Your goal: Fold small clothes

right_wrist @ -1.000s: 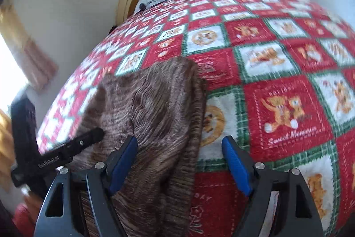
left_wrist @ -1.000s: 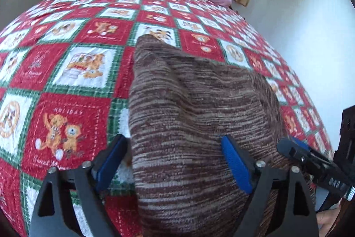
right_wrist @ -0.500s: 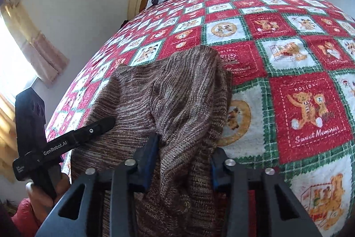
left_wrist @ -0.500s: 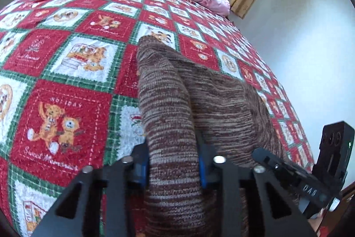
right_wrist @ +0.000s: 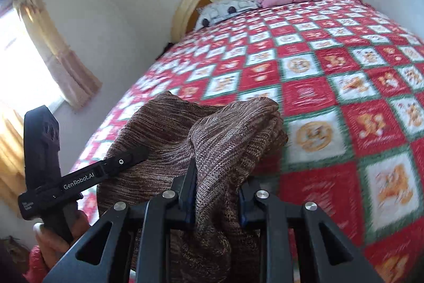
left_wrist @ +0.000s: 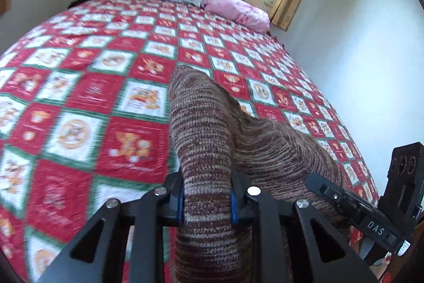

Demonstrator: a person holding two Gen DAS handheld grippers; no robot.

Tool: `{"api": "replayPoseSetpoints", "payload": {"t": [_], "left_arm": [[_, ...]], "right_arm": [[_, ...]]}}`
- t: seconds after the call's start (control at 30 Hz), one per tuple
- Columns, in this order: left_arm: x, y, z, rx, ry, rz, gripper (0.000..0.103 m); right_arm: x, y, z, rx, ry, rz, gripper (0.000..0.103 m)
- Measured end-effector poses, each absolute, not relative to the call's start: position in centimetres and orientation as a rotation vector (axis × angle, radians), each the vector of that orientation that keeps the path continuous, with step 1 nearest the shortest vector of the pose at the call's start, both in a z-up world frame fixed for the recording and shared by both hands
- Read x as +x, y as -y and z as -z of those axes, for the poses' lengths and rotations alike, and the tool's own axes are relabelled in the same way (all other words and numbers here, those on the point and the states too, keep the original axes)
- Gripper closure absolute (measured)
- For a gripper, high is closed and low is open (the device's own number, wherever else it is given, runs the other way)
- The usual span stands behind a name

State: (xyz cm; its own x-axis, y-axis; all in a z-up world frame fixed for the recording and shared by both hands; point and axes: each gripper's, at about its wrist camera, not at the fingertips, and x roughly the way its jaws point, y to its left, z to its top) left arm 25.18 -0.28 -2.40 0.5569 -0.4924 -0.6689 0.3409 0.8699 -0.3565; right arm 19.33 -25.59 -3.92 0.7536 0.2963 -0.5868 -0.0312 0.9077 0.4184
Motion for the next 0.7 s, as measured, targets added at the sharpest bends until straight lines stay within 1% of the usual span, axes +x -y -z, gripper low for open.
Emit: {"api": "replayPoseSetpoints", "payload": {"t": [0.1, 0.27, 0.5, 0.63, 0.7], "left_arm": [[24.1, -2.0, 1.9, -0.191, -0.841, 0.468, 0.078], [22.8, -6.8, 3.2, -0.23, -0.881, 0.406, 0.078], [24.2, -11.9, 3.1, -0.204, -0.865, 0.292, 0.078], [26.7, -13.8, 2.1, -0.185, -0.819, 0.278, 0.078], [28.9, -14.1, 1.9, -0.169, -0.783, 0.28, 0.078]], "right_arm": [[17.9, 22.8, 3.0, 0.404, -0.681, -0.234, 0.078], [16.6, 18.2, 2.8, 0.397, -0.691, -0.301, 0.078], [18.8, 11.3, 3.2, 0.32, -0.729, -0.394, 0.081], [21.7, 8.5, 1.6, 0.258, -0.671, -0.409, 0.082], [23.2, 7.2, 0.4, 0.189, -0.586, -0.385, 0.085]]}}
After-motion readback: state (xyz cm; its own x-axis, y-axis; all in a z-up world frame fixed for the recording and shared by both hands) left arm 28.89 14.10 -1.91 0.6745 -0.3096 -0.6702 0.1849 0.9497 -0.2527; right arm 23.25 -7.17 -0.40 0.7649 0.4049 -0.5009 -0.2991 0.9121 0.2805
